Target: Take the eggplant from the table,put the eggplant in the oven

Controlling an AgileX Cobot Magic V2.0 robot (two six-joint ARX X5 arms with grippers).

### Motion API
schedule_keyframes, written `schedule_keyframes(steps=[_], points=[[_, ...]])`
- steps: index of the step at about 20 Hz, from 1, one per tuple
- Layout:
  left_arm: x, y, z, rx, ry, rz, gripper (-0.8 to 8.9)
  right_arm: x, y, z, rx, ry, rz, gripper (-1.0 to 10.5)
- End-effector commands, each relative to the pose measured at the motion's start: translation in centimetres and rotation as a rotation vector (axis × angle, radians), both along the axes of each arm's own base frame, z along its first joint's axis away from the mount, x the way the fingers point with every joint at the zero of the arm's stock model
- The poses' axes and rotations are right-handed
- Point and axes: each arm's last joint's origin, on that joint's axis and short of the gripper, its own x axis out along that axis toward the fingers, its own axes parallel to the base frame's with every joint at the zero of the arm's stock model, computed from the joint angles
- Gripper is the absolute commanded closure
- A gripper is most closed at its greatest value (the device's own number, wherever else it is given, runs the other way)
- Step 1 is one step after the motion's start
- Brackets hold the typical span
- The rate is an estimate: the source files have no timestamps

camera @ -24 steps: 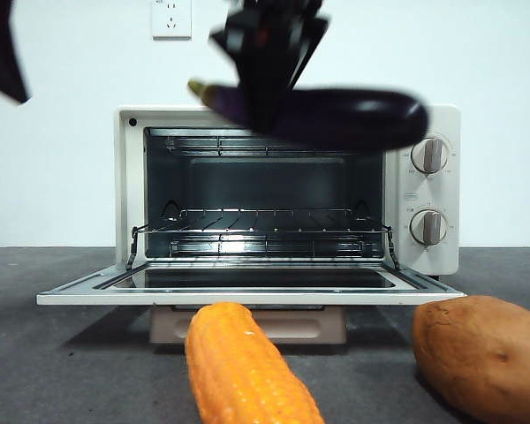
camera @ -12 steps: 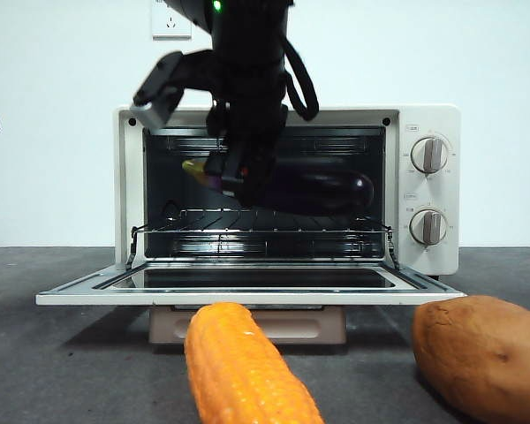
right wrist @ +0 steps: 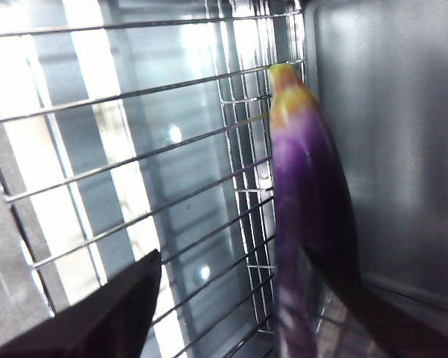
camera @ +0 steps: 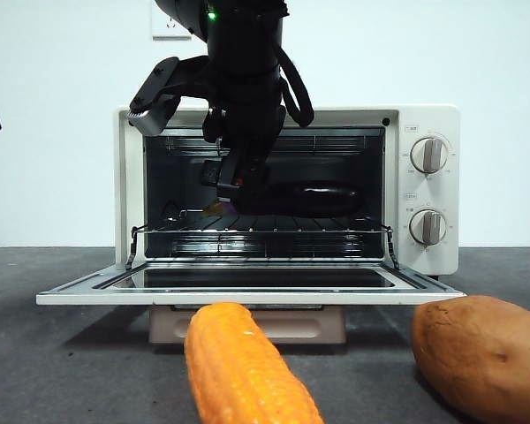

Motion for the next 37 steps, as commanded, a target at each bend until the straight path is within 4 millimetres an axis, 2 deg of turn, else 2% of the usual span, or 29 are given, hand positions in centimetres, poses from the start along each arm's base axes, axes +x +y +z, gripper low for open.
schedule_keyframes(steps=[1,18,26,30,34,37], points=[[0.1,-0.1,0.3,-0.011,-0.010,-0.007,8.08,0.0,0.8,-0.4,0.026,-0.004,-0.012,6.5],[0.1,-0.1,0.3,-0.019,-0.006,-0.017,8.07,-0.1,0.8,-0.4,0.027,-0.004,-0.018,6.5],[0.3,-0.2,0.2,-0.017,-0.002,-0.018,8.08,-1.6,1.6,0.2,0.027,-0.013,0.001,6.6],[0.9,-0.3,-0.1,-0.016,-0.003,-0.019,8.08,-3.4,1.8,2.0,0.069,-0.016,0.012,7.0],[1.7,-0.3,-0.7,-0.025,0.023,-0.026,8.08,-6.2,0.8,5.1,0.130,0.006,0.000,7.7],[2.5,-0.2,-1.4,-0.051,0.070,-0.047,8.08,-9.2,-0.7,8.2,0.207,0.057,0.025,8.3]])
